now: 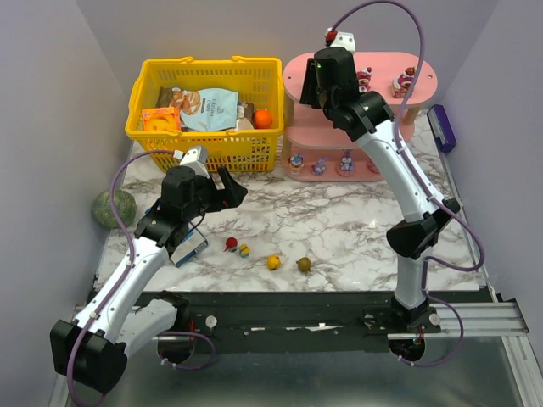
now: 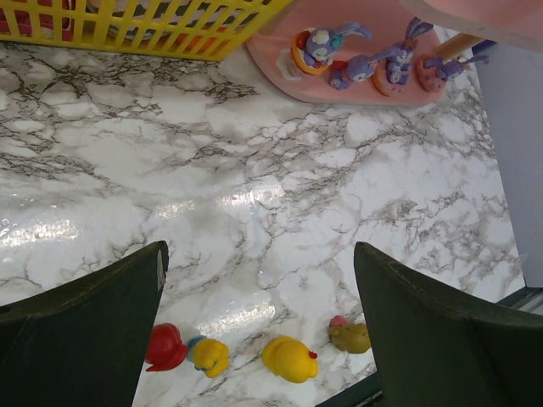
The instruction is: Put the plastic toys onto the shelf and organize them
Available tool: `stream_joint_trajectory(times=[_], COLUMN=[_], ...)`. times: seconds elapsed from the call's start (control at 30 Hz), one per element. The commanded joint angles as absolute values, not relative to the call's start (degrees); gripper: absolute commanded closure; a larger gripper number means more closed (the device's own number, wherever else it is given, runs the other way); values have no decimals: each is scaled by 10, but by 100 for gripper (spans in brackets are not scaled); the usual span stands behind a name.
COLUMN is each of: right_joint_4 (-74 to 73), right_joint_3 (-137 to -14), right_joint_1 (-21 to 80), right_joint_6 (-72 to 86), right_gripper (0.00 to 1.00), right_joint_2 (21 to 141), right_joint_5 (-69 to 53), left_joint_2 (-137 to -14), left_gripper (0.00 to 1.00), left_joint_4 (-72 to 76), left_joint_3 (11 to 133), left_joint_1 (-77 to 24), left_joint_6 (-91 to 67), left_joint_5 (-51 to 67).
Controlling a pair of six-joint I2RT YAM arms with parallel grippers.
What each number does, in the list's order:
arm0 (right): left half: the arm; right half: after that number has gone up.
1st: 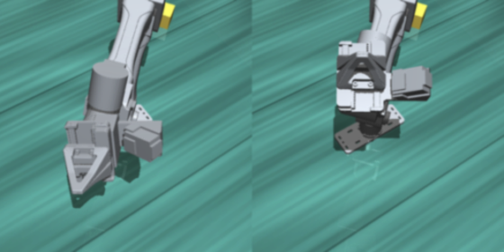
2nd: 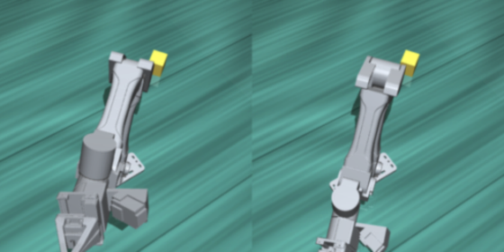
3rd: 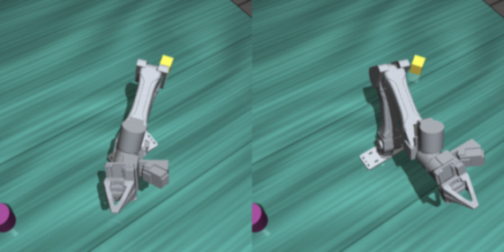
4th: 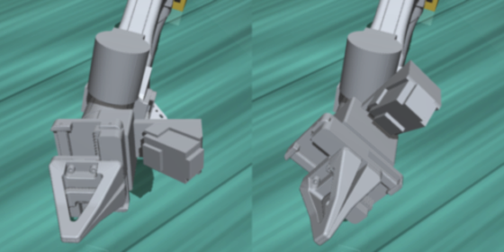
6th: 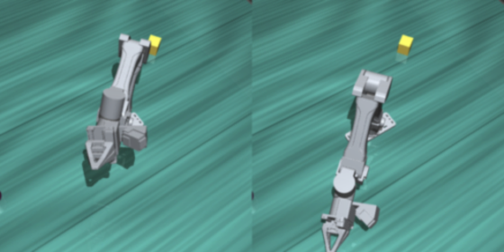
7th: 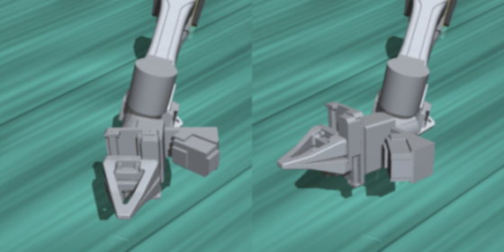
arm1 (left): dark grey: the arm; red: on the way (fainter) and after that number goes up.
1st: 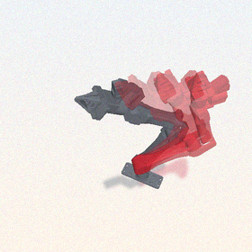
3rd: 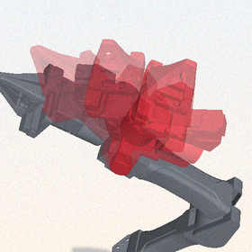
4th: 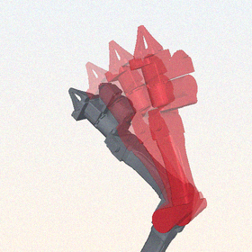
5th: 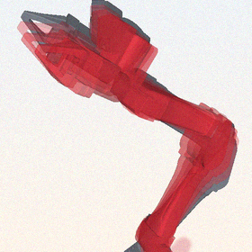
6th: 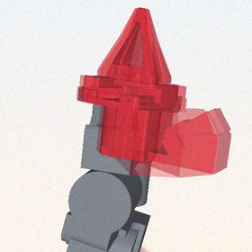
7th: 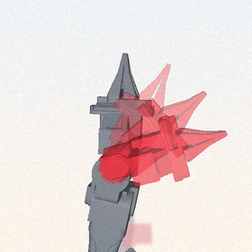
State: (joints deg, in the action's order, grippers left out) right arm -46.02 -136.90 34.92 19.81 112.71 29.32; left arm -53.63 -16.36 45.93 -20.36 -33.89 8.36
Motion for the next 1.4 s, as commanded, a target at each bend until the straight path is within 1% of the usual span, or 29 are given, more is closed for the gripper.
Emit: stream_joint_trajectory(times=[0.0,0.13,0.2,0.33,0.37,0.53,0.57,0.67,0.97,1.1,1.23,1.37], right_joint_4=[-470,-463,-462,-457,-453,-445,-444,-441,-440,-439,-427,-422], right_joint_3=[-1382,-1380,-1381,-1373,-1369,-1363,-1363,-1366,-1369,-1366,-1339,-1283], right_joint_1=[342,340,340,339,339,339,339,339,339,339,339,339], right_joint_6=[212,210,210,210,207,199,197,192,188,180,170,166], right_gripper=[75,69,68,57,52,40,36,32,26,25,25,25], right_joint_2=[1154,1159,1161,1152,1149,1137,1136,1132,1111,1080,1035,985], right_joint_5=[300,291,287,280,277,283,285,282,269,257,224,173], left_joint_2=[-528,-528,-528,-526,-526,-526,-526,-521,-518,-513,-510,-505], left_gripper=[1,1,1,1,1,1,1,1,1,1,1,1], left_joint_4=[-165,-166,-167,-167,-167,-166,-166,-164,-167,-168,-168,-169], left_joint_3=[455,455,456,457,458,458,458,458,461,461,463,462], left_joint_1=[-201,-201,-201,-201,-201,-201,-201,-201,-201,-201,-201,-201], left_joint_6=[-337,-336,-335,-333,-333,-333,-333,-331,-331,-332,-334,-336], left_joint_5=[81,80,80,78,76,76,75,73,72,72,73,75])
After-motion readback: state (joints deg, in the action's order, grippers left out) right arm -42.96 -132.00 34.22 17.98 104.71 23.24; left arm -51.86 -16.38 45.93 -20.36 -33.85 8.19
